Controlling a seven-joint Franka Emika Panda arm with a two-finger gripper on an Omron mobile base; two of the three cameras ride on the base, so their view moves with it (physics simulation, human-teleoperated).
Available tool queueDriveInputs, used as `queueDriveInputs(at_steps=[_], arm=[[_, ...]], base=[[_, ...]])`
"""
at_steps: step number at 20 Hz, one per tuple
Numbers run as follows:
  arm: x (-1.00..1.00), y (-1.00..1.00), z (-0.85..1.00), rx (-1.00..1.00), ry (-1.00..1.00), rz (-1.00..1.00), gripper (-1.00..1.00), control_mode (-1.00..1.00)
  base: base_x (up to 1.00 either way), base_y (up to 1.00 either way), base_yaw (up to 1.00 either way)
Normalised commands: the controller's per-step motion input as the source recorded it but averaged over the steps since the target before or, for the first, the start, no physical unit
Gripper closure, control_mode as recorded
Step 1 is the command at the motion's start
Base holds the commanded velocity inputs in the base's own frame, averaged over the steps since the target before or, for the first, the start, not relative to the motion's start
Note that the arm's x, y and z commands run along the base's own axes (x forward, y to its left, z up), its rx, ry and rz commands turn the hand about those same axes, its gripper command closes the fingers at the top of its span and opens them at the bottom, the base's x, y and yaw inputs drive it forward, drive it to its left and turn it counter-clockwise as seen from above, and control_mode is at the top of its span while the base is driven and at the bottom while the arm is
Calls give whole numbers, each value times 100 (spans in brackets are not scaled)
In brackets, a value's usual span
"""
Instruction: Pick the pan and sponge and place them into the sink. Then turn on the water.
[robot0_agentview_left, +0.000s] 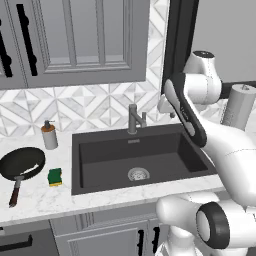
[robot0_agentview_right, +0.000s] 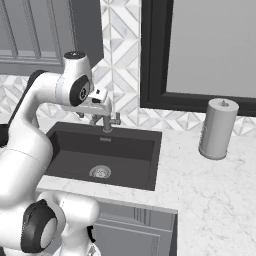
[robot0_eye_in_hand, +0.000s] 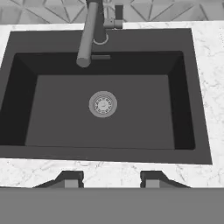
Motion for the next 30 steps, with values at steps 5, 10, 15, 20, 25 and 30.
queueDriveInputs(at_steps=[5,10,15,20,25,30], arm=[[-7,53,-10,0,7,1,-100,-100],[-24,100,-28,-2,9,9,-100,-100],[-32,100,-9,-3,5,3,-100,-100],[-23,98,-23,-18,25,0,-100,-100],[-5,27,-22,-10,17,9,-100,-100],[0,90,-40,0,8,1,-100,-100]], base=[[0,0,0],[0,0,0],[0,0,0],[0,0,0],[0,0,0],[0,0,0]])
